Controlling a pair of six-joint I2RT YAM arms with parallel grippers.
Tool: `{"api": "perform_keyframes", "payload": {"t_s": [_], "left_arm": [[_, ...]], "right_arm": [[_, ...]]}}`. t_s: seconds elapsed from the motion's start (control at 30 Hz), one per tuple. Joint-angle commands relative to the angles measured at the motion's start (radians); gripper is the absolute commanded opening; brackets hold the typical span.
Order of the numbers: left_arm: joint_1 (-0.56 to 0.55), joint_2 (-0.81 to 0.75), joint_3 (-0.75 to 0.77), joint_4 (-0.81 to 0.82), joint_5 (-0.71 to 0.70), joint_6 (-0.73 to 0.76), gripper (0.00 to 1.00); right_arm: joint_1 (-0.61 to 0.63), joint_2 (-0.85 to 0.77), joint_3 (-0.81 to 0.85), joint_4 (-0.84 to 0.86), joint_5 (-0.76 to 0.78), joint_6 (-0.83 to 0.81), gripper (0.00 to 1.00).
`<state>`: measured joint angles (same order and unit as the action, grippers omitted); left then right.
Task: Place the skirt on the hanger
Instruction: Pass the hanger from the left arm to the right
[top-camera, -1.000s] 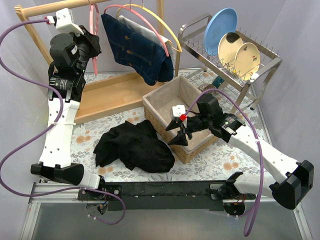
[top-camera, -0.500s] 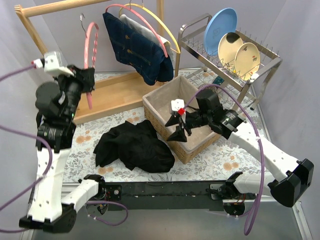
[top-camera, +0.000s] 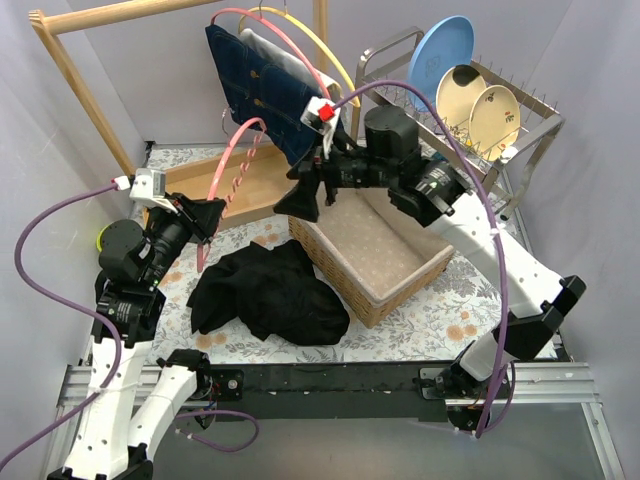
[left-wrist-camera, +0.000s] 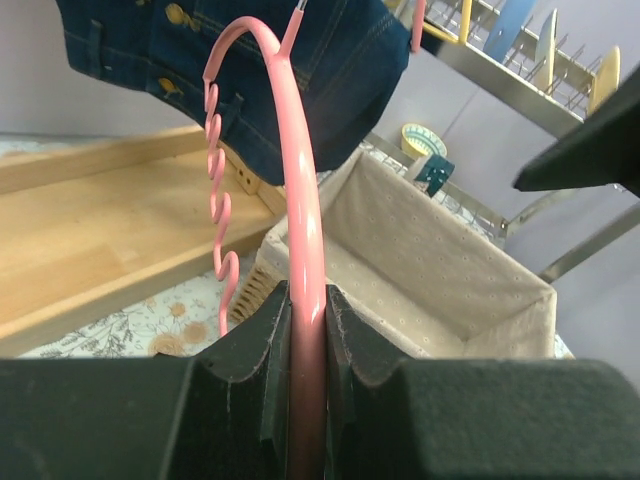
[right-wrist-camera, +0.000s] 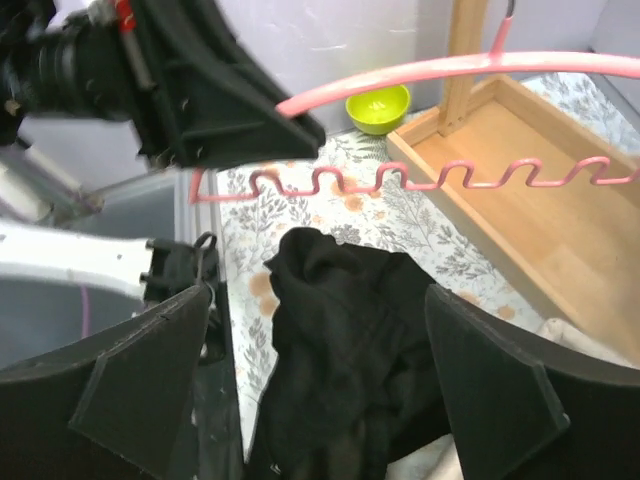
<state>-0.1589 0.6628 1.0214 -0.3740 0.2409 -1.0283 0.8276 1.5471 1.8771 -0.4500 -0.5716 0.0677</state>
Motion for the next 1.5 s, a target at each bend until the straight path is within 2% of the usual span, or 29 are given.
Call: {"api": "perform_keyframes", "payload": {"t_s": [0.0, 0.23, 0.33, 0.57, 0.77, 1.0, 1.1, 1.23, 1.4, 1.47], "left_arm": [[0.004, 0.006, -0.010, 0.099, 0.058, -0.019, 0.00], [-0.001, 0.044, -0.027, 0.161, 0.080, -0.041, 0.00], [-0.010, 0.041, -0.026, 0.162, 0.077, -0.035, 0.00], [-0.019, 0.014, -0.056, 0.129, 0.044, -0.010, 0.00], [-0.019, 0.006, -0.080, 0.122, 0.040, -0.026, 0.00], [-0.021, -0.011, -0.122, 0.147, 0.038, -0.071, 0.00], [-0.021, -0.025, -0.150, 0.179, 0.046, -0.096, 0.00], [-0.021, -0.042, -0.172, 0.205, 0.046, -0.142, 0.00], [-0.021, -0.055, -0.179, 0.219, 0.077, -0.179, 0.00], [-0.021, -0.058, -0.179, 0.222, 0.098, -0.193, 0.00]], "right_arm": [[0.065, 0.010, 0.010, 0.154, 0.240, 0.233, 0.98], [0.126, 0.102, 0.103, 0.136, 0.501, 0.365, 0.98], [0.133, 0.154, 0.151, 0.125, 0.544, 0.429, 0.98], [0.148, 0.304, 0.298, 0.117, 0.573, 0.498, 0.98], [0.177, 0.421, 0.410, 0.102, 0.674, 0.540, 0.97], [0.179, 0.476, 0.441, 0.073, 0.615, 0.602, 0.91], [0.179, 0.482, 0.444, 0.069, 0.537, 0.610, 0.82], [0.179, 0.476, 0.422, 0.109, 0.441, 0.612, 0.60], [0.165, 0.467, 0.378, 0.137, 0.360, 0.626, 0.42], [0.154, 0.462, 0.364, 0.148, 0.328, 0.650, 0.29]]}}
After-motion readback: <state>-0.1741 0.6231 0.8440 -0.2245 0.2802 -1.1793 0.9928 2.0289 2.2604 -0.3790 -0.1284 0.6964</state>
